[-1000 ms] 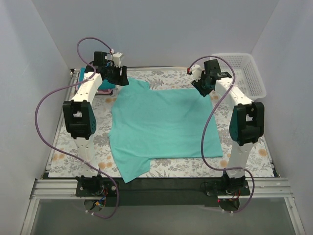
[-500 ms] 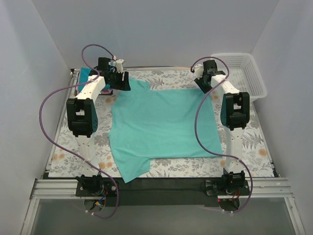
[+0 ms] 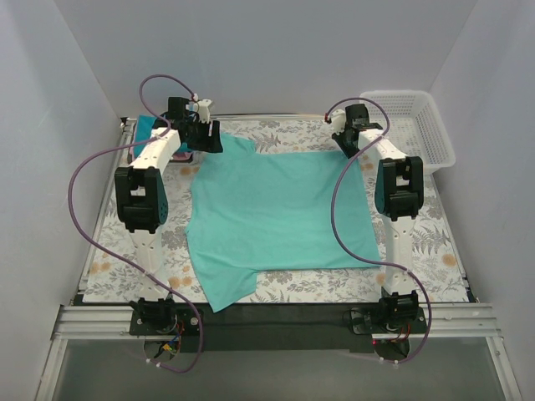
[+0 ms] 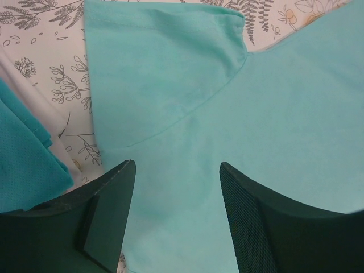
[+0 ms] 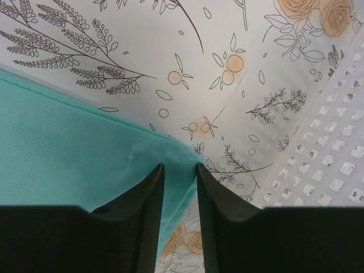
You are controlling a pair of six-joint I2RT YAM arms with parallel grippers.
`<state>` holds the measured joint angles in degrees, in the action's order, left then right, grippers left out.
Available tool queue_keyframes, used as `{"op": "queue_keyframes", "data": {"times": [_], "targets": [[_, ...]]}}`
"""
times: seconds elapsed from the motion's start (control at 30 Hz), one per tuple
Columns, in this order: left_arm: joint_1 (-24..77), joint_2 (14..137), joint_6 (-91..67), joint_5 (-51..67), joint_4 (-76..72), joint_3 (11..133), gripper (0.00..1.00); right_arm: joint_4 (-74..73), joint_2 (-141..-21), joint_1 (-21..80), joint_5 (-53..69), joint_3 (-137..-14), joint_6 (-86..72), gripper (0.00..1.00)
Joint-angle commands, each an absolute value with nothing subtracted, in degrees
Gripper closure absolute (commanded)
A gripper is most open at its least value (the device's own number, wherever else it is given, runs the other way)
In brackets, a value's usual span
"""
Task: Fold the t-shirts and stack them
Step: Flatten the tshirt out, then fold the tshirt
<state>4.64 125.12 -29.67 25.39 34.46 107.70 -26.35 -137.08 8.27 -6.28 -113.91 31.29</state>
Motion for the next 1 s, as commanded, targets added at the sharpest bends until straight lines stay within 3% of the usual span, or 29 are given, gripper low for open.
{"op": "queue_keyframes", "data": {"times": [0.0, 0.17, 0.6, 0.97], "targets": [[4.92, 125.94, -29.62, 23.65, 33.49, 110.39, 0.43, -25.05, -138.51, 7.91, -6.59, -115.58, 29.62, 0.71], [5.19, 129.28, -27.87, 19.96, 33.75, 112.85, 0.43, -25.05, -137.81, 7.82, -6.33, -114.96, 29.88, 0.99], [5.89, 136.58, -25.75, 10.9, 31.99, 117.16, 0.5, -25.05, -133.77, 7.91, -4.48, -113.03, 30.06, 0.99], [5.98, 140.09, -27.07, 10.02, 29.97, 120.85, 0.5, -24.96, -133.5, 7.82, -4.31, -111.8, 30.85, 0.99]]}}
